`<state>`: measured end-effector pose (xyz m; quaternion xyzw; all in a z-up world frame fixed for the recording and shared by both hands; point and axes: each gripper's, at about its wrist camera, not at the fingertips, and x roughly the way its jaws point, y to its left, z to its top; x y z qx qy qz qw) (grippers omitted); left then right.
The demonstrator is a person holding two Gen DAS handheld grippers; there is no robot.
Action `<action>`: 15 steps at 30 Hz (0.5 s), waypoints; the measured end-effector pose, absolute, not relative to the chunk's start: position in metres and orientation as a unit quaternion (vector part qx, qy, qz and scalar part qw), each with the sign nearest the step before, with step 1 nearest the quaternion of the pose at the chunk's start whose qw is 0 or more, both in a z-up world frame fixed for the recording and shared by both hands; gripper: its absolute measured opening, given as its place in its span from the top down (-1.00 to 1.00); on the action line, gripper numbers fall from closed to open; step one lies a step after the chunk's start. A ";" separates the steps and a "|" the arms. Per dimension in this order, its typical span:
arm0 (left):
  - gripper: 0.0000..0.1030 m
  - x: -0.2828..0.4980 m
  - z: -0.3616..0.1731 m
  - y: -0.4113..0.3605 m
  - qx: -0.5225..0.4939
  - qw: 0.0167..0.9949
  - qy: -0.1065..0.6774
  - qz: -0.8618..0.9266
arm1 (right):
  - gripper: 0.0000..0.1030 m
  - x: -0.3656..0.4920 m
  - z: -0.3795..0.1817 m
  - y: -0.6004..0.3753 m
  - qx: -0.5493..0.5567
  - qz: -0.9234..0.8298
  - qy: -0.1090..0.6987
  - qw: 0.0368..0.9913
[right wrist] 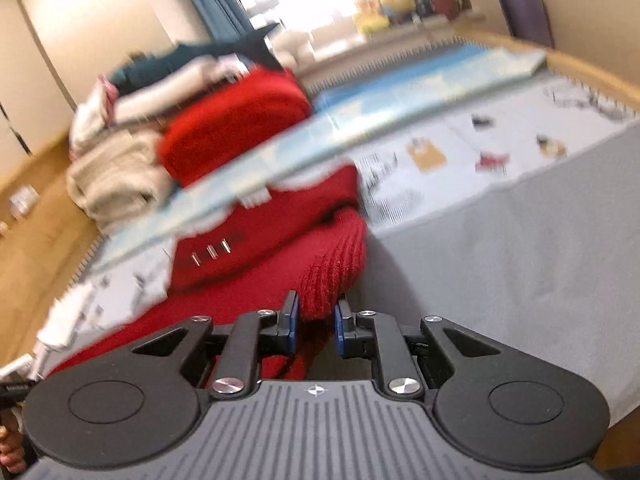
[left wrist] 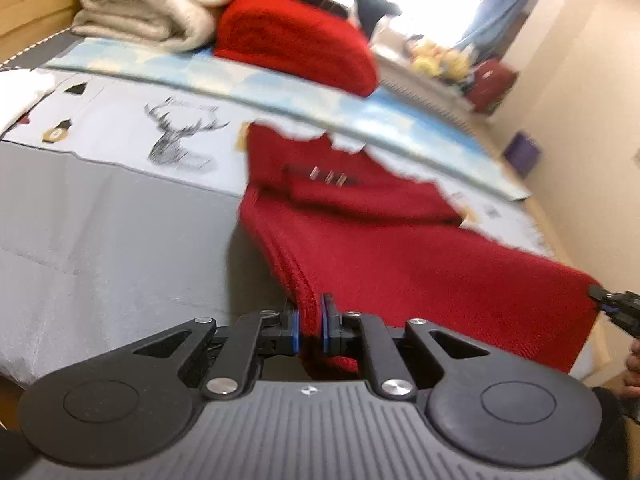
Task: Fold small clothes
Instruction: 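Lift the hem with both grippers and fold it toward the collar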
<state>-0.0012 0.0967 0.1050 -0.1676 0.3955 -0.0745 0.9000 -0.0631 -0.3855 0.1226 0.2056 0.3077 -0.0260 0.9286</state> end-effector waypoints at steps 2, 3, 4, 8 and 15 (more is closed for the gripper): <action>0.81 -0.017 0.122 0.101 -0.180 0.900 0.387 -0.086 | 0.67 -0.082 0.146 -0.391 0.218 -0.016 0.289 0.932; 0.80 -0.025 0.130 0.103 -0.186 0.900 0.384 -0.090 | 0.67 -0.092 0.155 -0.393 0.220 -0.013 0.282 0.934; 0.80 -0.031 0.136 0.105 -0.192 0.899 0.382 -0.094 | 0.67 -0.100 0.161 -0.395 0.223 -0.011 0.278 0.934; 0.80 -0.030 0.141 0.115 -0.211 0.891 0.388 -0.102 | 0.67 -0.124 0.174 -0.409 0.233 -0.016 0.268 0.935; 0.80 0.049 0.097 0.112 -0.171 0.876 0.443 -0.080 | 0.67 -0.064 0.133 -0.430 0.233 -0.052 0.329 0.913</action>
